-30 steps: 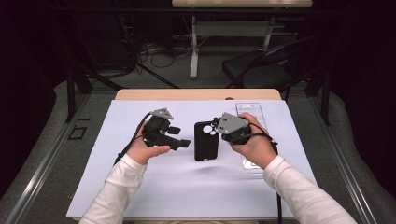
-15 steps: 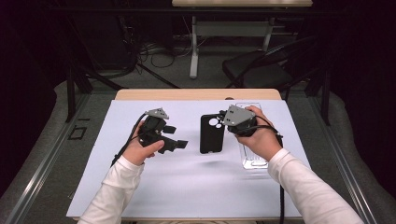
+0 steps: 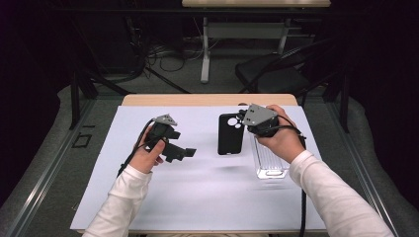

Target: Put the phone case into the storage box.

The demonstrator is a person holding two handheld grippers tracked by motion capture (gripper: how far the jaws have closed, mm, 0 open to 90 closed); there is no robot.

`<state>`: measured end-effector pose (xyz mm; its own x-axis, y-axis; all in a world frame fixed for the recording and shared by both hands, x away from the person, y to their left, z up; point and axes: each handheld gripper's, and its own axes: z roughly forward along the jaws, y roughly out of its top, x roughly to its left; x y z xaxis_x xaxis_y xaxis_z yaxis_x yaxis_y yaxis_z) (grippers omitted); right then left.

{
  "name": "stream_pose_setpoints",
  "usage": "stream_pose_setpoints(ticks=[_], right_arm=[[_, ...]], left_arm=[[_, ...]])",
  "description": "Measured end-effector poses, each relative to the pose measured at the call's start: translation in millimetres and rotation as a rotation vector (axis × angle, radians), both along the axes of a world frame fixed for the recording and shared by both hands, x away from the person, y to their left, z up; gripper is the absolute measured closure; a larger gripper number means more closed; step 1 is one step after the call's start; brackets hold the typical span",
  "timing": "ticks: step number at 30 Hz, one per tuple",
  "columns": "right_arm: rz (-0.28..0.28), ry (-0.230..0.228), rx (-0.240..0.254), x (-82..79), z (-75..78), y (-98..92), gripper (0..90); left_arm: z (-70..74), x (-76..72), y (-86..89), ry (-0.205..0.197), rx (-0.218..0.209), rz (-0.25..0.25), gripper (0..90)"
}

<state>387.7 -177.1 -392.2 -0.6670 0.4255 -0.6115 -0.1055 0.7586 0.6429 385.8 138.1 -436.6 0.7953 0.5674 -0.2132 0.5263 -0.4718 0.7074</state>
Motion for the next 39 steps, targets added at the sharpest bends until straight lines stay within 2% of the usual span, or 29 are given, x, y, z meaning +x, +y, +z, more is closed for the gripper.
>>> stream_pose_setpoints(ticks=[8, 18, 30, 39], right_arm=[[-0.003, -0.001, -0.001, 5.6, 3.2, -5.8, 81.5], [-0.022, -0.027, -0.022, 17.1, 19.7, -16.1, 81.5], [-0.065, -0.038, -0.040, 37.7, 31.6, -29.8, 81.6], [-0.130, -0.045, -0.019, 56.2, 38.9, -46.0, 81.5]], left_arm=[[-1.7, 0.0, 0.5, 0.003, 0.003, -0.004, 4.7], [-6.2, 0.2, -0.9, -0.003, 0.001, -0.008, 4.3], [-9.8, 1.2, 4.5, 0.006, -0.005, -0.008, 4.4], [-6.4, -1.2, 8.3, 0.010, -0.032, -0.006, 4.4]])
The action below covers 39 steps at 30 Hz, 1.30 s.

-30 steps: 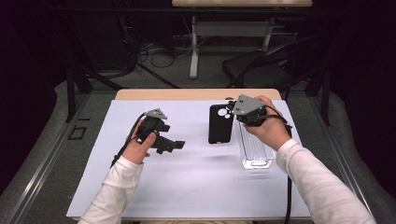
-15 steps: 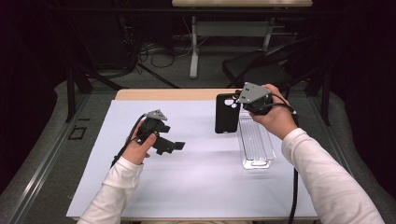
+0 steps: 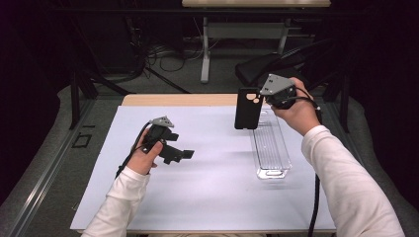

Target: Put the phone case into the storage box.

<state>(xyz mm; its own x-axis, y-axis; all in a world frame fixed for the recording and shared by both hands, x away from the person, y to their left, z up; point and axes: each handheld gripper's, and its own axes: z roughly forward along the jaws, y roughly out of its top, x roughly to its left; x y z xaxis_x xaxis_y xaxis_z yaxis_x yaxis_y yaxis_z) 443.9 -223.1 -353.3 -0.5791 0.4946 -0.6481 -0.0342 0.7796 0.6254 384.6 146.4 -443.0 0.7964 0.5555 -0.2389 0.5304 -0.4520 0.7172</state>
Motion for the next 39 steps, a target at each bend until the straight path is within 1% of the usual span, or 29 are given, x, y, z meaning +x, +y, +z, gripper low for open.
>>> stream_pose_setpoints(ticks=[3, 5, 6, 8, 13, 17, 19, 22, 28, 33, 36, 39], right_arm=[[-0.020, 0.003, 0.006, 7.0, 2.3, -4.5, 81.5], [-0.036, 0.003, 0.007, 11.6, 2.1, -7.0, 81.5], [-0.043, 0.003, 0.000, 13.7, 2.4, -8.6, 81.5], [-0.057, 0.007, 0.007, 17.3, 1.6, -11.0, 81.5], [-0.082, 0.012, -0.008, 21.9, 0.6, -15.3, 81.5], [-0.086, 0.008, -0.024, 24.0, 0.0, -17.5, 81.5], [-0.090, -0.007, -0.034, 26.1, -1.6, -19.8, 81.5], [-0.096, -0.010, -0.044, 28.9, -3.2, -23.2, 81.5], [-0.106, -0.031, -0.046, 34.2, -7.0, -31.7, 81.5], [-0.114, -0.050, -0.050, 35.6, -7.0, -37.1, 81.5], [-0.120, -0.062, -0.064, 36.1, -8.8, -41.1, 81.5], [-0.127, -0.070, -0.063, 36.5, -12.1, -43.6, 81.5]], left_arm=[[0.1, -0.4, 0.1, -0.001, -0.006, 0.006, 4.4], [0.0, -0.2, 0.2, 0.000, -0.003, 0.008, 4.3], [-0.2, 0.0, 0.1, -0.001, -0.002, 0.007, 4.4], [-0.4, 0.1, 0.0, 0.001, -0.003, 0.009, 4.4], [-0.2, -0.3, 0.0, 0.002, 0.000, 0.004, 4.3], [0.0, -0.8, 0.5, 0.000, -0.005, 0.009, 4.4], [0.0, -0.8, 1.0, -0.001, -0.003, 0.010, 4.3], [0.1, -0.9, 1.3, -0.001, -0.004, 0.012, 4.4], [-1.1, -0.1, 1.4, 0.000, -0.001, 0.011, 4.4], [-1.7, 0.4, 1.8, 0.002, 0.003, 0.013, 4.3], [-1.8, 0.1, 2.0, 0.003, 0.001, 0.016, 4.4], [-2.2, -0.1, 1.8, 0.002, 0.002, 0.014, 4.4]])
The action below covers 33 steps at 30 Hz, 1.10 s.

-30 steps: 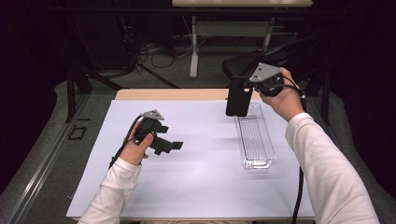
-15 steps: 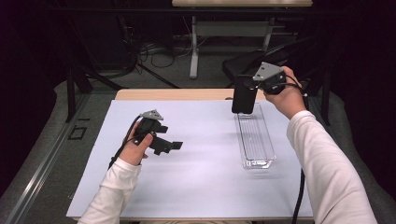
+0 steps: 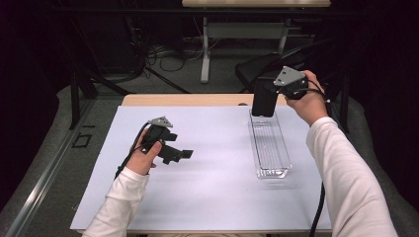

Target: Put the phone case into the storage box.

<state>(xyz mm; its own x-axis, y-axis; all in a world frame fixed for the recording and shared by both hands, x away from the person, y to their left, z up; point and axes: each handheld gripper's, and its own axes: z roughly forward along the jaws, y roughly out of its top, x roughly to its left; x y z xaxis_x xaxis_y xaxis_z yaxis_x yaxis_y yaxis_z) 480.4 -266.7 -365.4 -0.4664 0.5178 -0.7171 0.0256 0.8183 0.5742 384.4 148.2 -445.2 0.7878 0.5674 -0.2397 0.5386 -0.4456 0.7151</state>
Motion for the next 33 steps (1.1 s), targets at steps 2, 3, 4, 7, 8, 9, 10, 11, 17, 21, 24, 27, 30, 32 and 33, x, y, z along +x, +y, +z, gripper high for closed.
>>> stream_pose_setpoints(ticks=[2, 3, 4, 7, 8, 9, 10, 11, 17, 21, 24, 27, 30, 32, 33], right_arm=[[-0.001, -0.002, -0.002, 0.6, -2.1, -1.3, 81.5], [-0.001, -0.002, -0.002, 0.6, -2.1, -1.3, 81.5], [-0.001, -0.003, -0.007, 1.4, -4.5, -2.1, 81.5], [-0.004, -0.006, -0.015, 2.5, -7.7, -3.4, 81.6], [-0.006, -0.005, -0.013, 2.9, -8.8, -3.8, 81.5], [-0.006, -0.008, -0.018, 3.4, -9.6, -4.6, 81.5], [-0.007, -0.009, -0.018, 3.8, -10.6, -5.0, 81.5], [-0.006, -0.012, -0.021, 4.3, -11.5, -5.5, 81.5], [-0.009, -0.016, -0.018, 5.9, -17.9, -5.6, 81.6], [0.000, -0.028, -0.024, 6.7, -22.4, -4.3, 81.5], [0.002, -0.025, -0.032, 6.9, -24.6, -3.7, 81.6], [0.005, -0.024, -0.033, 7.8, -32.2, -2.3, 81.5], [0.002, -0.023, -0.036, 8.7, -38.4, -2.1, 81.5], [0.000, -0.024, -0.036, 8.9, -40.4, -1.7, 81.6], [0.003, -0.029, -0.046, 9.3, -43.0, -0.8, 81.5]], left_arm=[[-0.2, 0.0, 0.1, -0.001, 0.001, -0.001, 4.4], [-0.2, 0.0, 0.1, -0.001, 0.001, -0.001, 4.4], [-0.3, -0.2, 0.3, 0.001, 0.001, 0.002, 4.4], [-0.6, -0.1, 0.9, 0.003, -0.001, 0.008, 4.4], [-0.6, -0.1, 0.9, 0.003, -0.001, 0.008, 4.4], [-0.6, -0.2, 1.1, 0.002, -0.001, 0.009, 4.4], [-0.6, -0.3, 1.2, 0.002, 0.000, 0.010, 4.3], [-0.6, -0.3, 1.2, 0.002, 0.000, 0.010, 4.4], [-0.7, 0.1, 1.4, 0.001, 0.003, 0.009, 4.4], [-0.7, 0.1, 1.9, 0.001, 0.001, 0.011, 4.4], [-0.6, 0.2, 2.5, -0.001, 0.000, 0.011, 4.4], [-0.8, 0.0, 2.2, 0.002, 0.002, 0.011, 4.4], [-0.9, 0.1, 2.1, 0.002, 0.005, 0.009, 4.4], [-1.0, 0.2, 2.1, 0.002, 0.004, 0.010, 4.4], [-1.1, 0.3, 2.1, 0.002, 0.004, 0.011, 4.4]])
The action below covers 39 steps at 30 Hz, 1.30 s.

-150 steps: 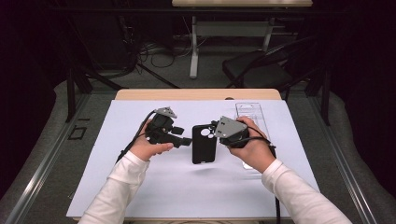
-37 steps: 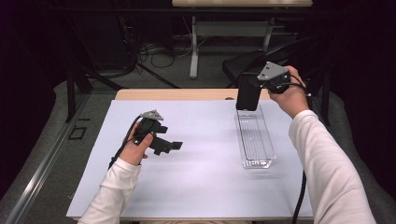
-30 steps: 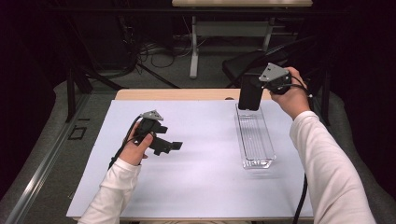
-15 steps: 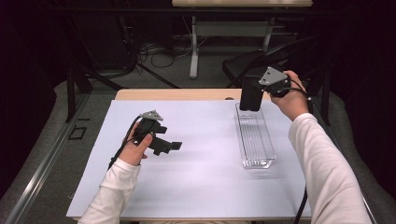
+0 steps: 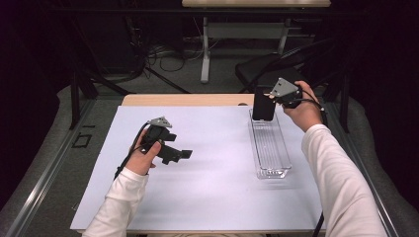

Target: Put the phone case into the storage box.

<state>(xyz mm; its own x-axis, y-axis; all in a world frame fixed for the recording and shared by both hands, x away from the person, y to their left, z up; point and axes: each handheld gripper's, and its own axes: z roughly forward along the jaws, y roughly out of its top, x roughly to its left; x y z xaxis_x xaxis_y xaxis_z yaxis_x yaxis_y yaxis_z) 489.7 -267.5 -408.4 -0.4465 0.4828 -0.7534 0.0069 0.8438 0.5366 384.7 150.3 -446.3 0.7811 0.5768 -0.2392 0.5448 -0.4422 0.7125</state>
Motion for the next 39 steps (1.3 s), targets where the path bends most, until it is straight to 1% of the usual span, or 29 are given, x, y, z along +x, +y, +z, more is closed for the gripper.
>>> stream_pose_setpoints(ticks=[3, 6, 17, 18, 20, 21, 25, 27, 33, 37, 38, 39], right_arm=[[0.004, -0.007, 0.005, -0.2, -2.0, 1.6, 81.5], [0.011, -0.014, -0.002, 0.8, -4.5, 2.4, 81.5], [-0.002, -0.016, 0.003, 2.1, -15.2, 2.1, 81.6], [-0.004, -0.009, -0.003, 1.9, -16.9, 2.9, 81.5], [0.003, -0.013, -0.011, 2.6, -17.5, 3.3, 81.6], [-0.002, -0.011, -0.015, 2.3, -18.6, 4.5, 81.6], [0.001, -0.022, -0.008, 2.7, -19.8, 6.4, 81.5], [0.004, -0.025, -0.022, 3.1, -20.1, 8.0, 81.5], [0.010, -0.032, -0.036, 4.2, -23.5, 9.9, 81.5], [0.001, -0.026, -0.034, 3.5, -25.6, 10.4, 81.6], [0.015, -0.038, -0.044, 4.6, -26.5, 10.2, 81.5], [0.007, -0.037, -0.043, 4.0, -27.6, 9.9, 81.5]], left_arm=[[-0.7, 0.5, 0.1, 0.002, -0.003, 0.002, 4.4], [-1.0, 0.7, 0.0, 0.003, -0.001, 0.003, 4.4], [-2.2, 1.3, -0.5, 0.005, 0.001, 0.005, 4.4], [-2.4, 1.4, -0.5, 0.005, 0.002, 0.004, 4.4], [-2.5, 1.5, -0.6, 0.005, 0.003, 0.003, 4.4], [-2.6, 1.5, -0.6, 0.006, 0.003, 0.003, 4.4], [-2.6, 1.5, -0.4, 0.007, 0.001, 0.005, 4.4], [-2.7, 1.7, -0.1, 0.006, 0.001, 0.004, 4.4], [-2.5, 1.5, 0.3, 0.007, 0.001, 0.004, 4.4], [-2.4, 1.5, 0.3, 0.006, 0.002, 0.004, 4.4], [-2.4, 1.5, 0.3, 0.006, 0.001, 0.004, 4.4], [-2.4, 1.5, 0.2, 0.006, 0.002, 0.004, 4.4]])
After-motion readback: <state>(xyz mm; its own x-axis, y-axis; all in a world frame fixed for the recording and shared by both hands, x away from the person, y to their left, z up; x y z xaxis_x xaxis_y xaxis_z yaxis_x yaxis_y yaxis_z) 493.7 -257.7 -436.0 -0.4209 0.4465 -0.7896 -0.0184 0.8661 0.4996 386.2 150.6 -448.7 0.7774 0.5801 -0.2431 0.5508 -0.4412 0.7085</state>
